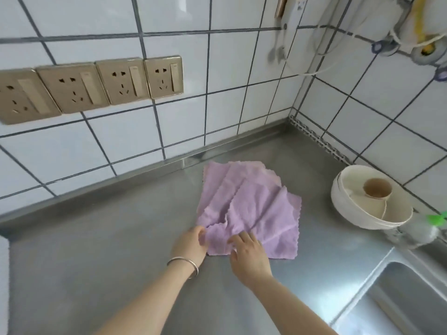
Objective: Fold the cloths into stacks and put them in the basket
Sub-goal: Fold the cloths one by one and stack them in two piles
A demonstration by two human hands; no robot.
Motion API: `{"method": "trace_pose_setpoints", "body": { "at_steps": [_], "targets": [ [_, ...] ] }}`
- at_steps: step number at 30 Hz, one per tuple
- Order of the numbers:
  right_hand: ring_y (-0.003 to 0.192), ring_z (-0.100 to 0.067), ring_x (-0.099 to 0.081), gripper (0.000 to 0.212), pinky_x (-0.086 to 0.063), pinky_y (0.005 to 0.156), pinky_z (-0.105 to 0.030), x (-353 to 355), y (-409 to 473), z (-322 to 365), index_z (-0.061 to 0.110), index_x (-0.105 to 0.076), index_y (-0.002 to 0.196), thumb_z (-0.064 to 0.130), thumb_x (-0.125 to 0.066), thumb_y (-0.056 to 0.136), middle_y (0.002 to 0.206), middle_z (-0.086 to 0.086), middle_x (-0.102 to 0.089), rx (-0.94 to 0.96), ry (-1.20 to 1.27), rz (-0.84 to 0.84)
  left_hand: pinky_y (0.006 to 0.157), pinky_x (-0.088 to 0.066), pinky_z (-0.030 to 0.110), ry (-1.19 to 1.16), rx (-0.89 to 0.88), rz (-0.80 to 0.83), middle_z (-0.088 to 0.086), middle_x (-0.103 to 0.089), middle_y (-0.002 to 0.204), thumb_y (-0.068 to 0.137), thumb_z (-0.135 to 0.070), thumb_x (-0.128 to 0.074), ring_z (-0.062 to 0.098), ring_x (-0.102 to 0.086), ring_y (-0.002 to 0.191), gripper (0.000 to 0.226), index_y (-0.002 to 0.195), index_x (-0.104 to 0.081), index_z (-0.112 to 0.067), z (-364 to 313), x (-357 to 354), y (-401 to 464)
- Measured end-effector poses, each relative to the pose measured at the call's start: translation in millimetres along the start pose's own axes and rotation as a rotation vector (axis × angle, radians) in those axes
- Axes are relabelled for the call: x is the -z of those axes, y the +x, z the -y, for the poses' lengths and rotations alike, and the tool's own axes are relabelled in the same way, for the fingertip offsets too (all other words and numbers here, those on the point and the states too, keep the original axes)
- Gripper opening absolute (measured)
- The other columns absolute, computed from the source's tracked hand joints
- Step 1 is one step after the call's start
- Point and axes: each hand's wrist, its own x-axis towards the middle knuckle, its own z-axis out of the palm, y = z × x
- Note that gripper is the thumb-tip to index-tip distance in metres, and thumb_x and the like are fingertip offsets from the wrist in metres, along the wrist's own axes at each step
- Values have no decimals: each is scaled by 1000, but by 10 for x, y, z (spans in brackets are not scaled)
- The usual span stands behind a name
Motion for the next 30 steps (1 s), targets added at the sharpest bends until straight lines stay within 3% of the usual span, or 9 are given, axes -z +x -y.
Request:
{"method": "trace_pose_setpoints", "body": {
  "at_steps": [7,10,12,14,17,22,25,27,30],
  "targets": [
    [63,-21,-58,36,-49,50,-25,-129,345,-262,22,-66,77,4,-55,49,74,5,-58,126,-12,67,80,-44,38,108,55,-161,13,-57,96,70,-21,-73,36,-51,94,20,88,-66,-13,-32,-299,124],
    [75,-19,-62,42,-53,62,-25,-64,458,-249,25,-63,91,11,-50,53,88,8,-64,269,-15,56,63,-50,38,117,-42,-208,9,-62,78,63,-14,-75,37,-58,78,12,70,-65,-15,-79,-325,130],
    [83,-16,-64,49,-47,77,-23,-5,535,-160,24,-56,95,19,-65,46,88,11,-66,421,-72,92,67,-50,36,74,-71,-192,5,-67,83,72,-14,-66,31,-62,81,9,81,-63,-16,-146,-280,73],
    [77,-14,-64,52,-34,85,-25,77,608,-114,23,-56,85,22,-75,37,71,13,-64,501,-138,125,72,-48,34,11,-88,-128,5,-69,90,80,-17,-59,29,-62,86,11,91,-60,-17,-165,-211,15],
    [63,-14,-61,26,-31,90,-31,264,726,-173,27,-61,58,29,-79,38,51,14,-57,599,-301,124,65,-40,31,6,-159,-158,8,-66,86,82,-19,-58,31,-59,80,15,89,-46,-25,-140,13,-149],
    [56,-16,-60,30,-43,88,-37,603,931,-95,26,-60,47,31,-86,34,41,11,-55,639,-378,122,58,-34,7,-6,-195,-201,-22,-49,59,78,-28,-60,-2,-47,67,16,74,-45,-27,3,741,-565],
    [80,-21,-63,19,-44,94,-32,834,987,186,21,-70,75,37,-77,68,68,0,-68,557,-217,207,54,-32,11,12,-117,-198,-37,-54,71,78,-36,-55,-8,-49,66,17,66,-42,-37,277,1279,-898],
    [95,-24,-58,21,-37,88,-30,953,1013,389,18,-66,91,38,-58,86,84,-4,-65,500,-197,261,59,-32,7,48,-78,-227,-29,-58,69,74,-39,-51,-5,-52,68,7,80,-56,-40,465,1592,-1046],
    [92,-27,-62,21,-34,73,-29,992,1073,756,19,-66,93,37,-56,89,89,-3,-69,453,-179,150,68,-40,17,167,-41,-367,-11,-56,79,72,-38,-47,16,-58,80,39,100,-68,-22,729,2044,-1212]
  ]
}}
